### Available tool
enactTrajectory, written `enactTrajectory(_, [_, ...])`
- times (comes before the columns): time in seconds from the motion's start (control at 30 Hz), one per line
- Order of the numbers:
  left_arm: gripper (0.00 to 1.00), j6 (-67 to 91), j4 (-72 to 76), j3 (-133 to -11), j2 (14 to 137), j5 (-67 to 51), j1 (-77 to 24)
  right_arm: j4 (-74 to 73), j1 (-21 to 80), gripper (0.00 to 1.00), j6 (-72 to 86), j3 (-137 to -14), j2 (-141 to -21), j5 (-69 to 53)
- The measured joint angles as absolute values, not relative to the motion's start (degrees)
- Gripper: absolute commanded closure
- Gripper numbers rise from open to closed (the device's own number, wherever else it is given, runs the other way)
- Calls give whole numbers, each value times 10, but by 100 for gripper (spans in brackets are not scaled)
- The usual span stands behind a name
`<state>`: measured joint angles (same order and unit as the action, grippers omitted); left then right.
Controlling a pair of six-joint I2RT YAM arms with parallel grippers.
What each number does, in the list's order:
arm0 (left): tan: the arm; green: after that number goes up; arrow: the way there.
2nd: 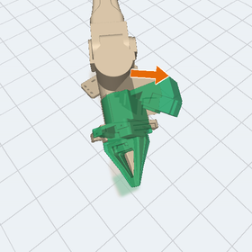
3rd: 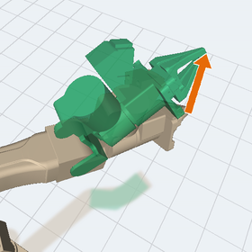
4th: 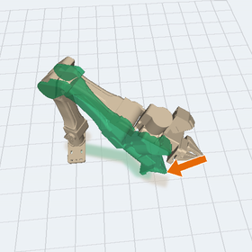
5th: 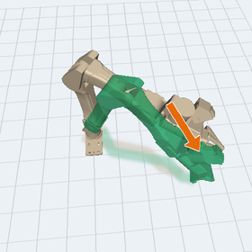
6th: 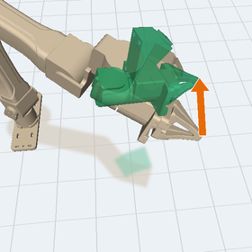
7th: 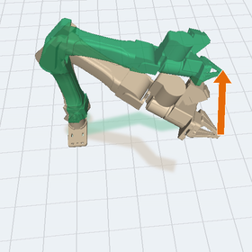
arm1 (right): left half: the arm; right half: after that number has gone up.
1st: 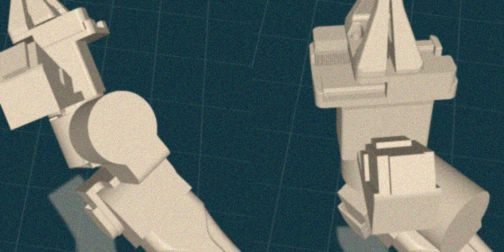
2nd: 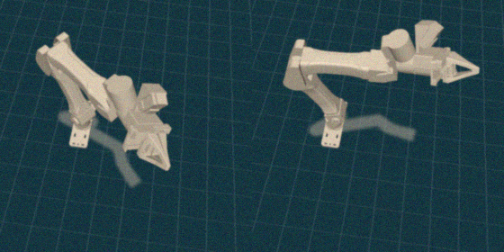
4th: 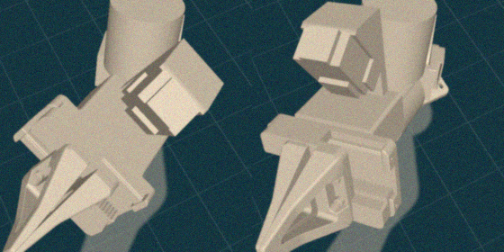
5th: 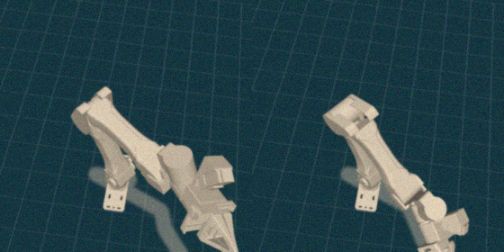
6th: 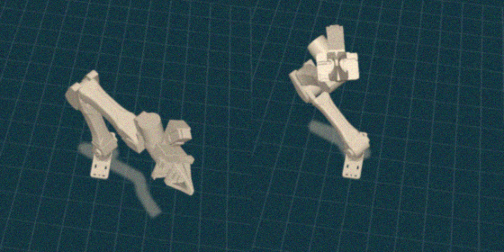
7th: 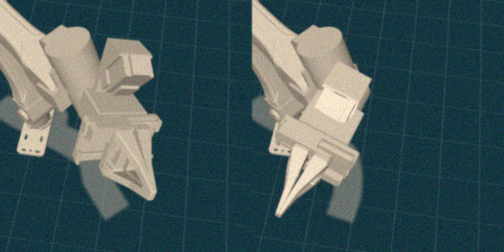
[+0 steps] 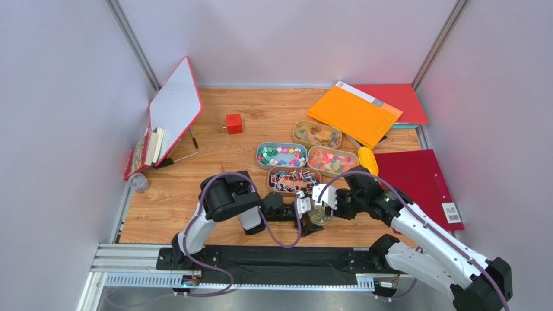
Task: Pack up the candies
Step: Screw the bottle lid onto the packing bottle.
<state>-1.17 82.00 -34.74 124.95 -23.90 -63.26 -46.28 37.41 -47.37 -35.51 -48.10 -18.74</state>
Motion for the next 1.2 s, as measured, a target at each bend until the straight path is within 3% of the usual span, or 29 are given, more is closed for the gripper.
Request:
enactTrajectory(0.5, [1, -16, 842, -312, 1236, -224, -632, -457, 377, 62, -442, -396, -541, -227])
enactTrajectory(0.73, [18, -12, 844, -339, 1255, -237, -634, -450, 377, 62, -443, -396, -543, -224])
enactTrajectory(0.9, [20, -11, 843, -343, 1257, -239, -634, -451, 377, 60, -443, -396, -507, -212])
enactTrajectory(1.0, [23, -11, 840, -345, 1257, -241, -634, -452, 377, 53, -442, -396, -494, -202])
enactTrajectory(1.1, [38, -11, 835, -348, 1257, -244, -634, -456, 375, 39, -441, -399, -500, -197])
enactTrajectory(1.2, [66, -12, 830, -353, 1258, -247, -634, -490, 367, 27, -452, -416, -522, -211])
